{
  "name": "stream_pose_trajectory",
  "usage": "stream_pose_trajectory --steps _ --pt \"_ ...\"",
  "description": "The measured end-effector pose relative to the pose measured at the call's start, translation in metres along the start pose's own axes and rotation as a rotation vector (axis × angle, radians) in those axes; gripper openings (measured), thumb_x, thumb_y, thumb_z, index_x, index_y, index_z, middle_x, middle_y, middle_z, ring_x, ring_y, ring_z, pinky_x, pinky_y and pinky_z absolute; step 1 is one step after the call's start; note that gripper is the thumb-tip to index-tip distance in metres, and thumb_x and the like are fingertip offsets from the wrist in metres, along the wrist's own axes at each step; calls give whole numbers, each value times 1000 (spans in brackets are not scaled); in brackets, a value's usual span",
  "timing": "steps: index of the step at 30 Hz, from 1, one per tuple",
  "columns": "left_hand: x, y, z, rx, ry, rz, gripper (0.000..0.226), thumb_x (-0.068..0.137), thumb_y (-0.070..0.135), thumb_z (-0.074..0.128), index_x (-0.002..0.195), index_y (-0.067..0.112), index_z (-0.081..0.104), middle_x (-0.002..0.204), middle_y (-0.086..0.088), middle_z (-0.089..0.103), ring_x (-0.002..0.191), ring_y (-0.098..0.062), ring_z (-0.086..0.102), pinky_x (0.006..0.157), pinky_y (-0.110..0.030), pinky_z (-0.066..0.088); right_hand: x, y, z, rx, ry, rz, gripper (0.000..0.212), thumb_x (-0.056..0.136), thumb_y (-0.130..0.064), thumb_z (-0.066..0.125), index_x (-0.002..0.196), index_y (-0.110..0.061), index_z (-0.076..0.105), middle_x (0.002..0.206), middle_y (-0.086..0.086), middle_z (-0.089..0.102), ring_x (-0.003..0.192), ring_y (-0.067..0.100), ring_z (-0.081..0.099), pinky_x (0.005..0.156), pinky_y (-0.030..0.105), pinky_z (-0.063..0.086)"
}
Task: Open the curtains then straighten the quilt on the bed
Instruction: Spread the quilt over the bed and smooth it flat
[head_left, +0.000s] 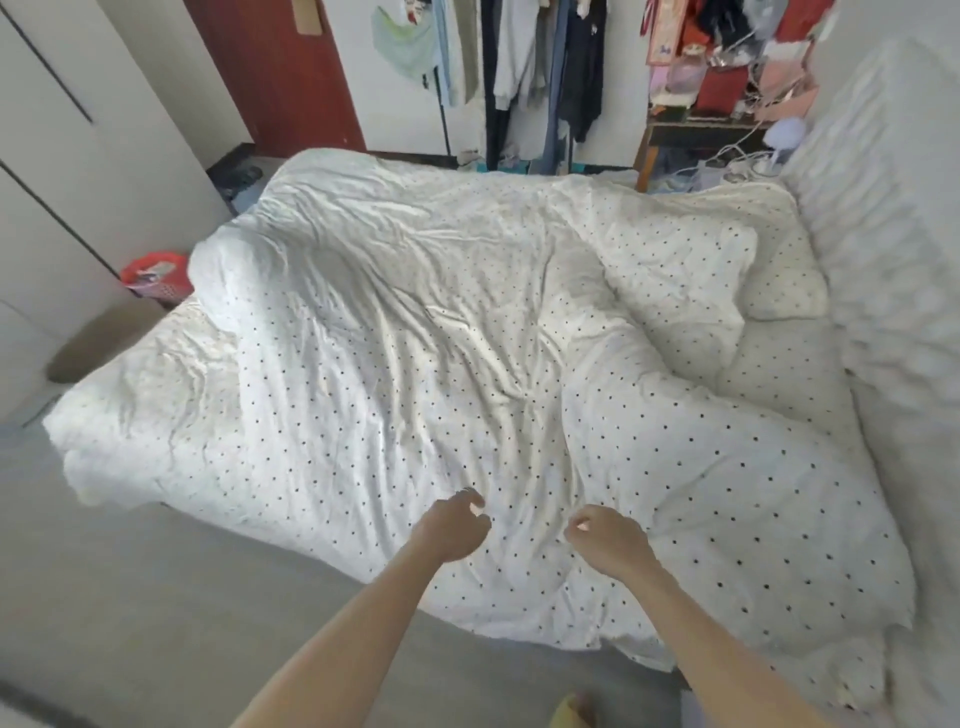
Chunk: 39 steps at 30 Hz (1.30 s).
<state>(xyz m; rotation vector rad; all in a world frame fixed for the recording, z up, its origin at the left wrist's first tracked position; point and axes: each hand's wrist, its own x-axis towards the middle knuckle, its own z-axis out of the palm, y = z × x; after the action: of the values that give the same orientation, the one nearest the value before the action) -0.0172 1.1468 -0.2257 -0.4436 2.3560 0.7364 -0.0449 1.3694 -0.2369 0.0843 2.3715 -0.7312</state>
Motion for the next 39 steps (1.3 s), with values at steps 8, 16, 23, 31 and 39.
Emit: stream_pose_trajectory --steps 8,16,23,31,39 --pt "-47 -79 -98 12 320 93 34 95 38 42 128 34 50 132 12 57 102 -14 62 84 -30 47 -35 -161 19 -297 296 -497 30 94 -38 54 119 -29 66 123 -9 62 126 17 45 89 30 46" --pt "-83 -197 -193 49 560 -7 36 94 38 41 129 33 50 125 9 63 106 -18 62 90 -34 46 -40 -307 73 -394 373 -794 34 94 -41 51 125 -32 61 127 -12 61 128 17 44 101 32 39" --pt "-42 -287 -276 13 600 -147 36 94 36 43 128 33 52 124 9 63 110 -19 60 90 -34 45 27 -422 118 -452 319 -877 35 93 -41 52 126 -31 59 127 -11 61 128 18 44 100 31 38" --pt "51 -352 -381 -14 577 -239 34 94 35 44 127 32 53 125 9 62 111 -18 60 88 -34 46 138 -546 148 -477 199 -886 38 94 -41 50 130 -30 57 129 -9 60 128 19 44 100 33 39" --pt "159 -430 -463 -43 456 -273 35 94 36 44 127 32 53 119 10 65 109 -15 61 83 -32 43 240 -645 220 -369 -61 -769 51 96 -44 47 143 -27 39 139 -3 51 132 21 41 99 34 42"
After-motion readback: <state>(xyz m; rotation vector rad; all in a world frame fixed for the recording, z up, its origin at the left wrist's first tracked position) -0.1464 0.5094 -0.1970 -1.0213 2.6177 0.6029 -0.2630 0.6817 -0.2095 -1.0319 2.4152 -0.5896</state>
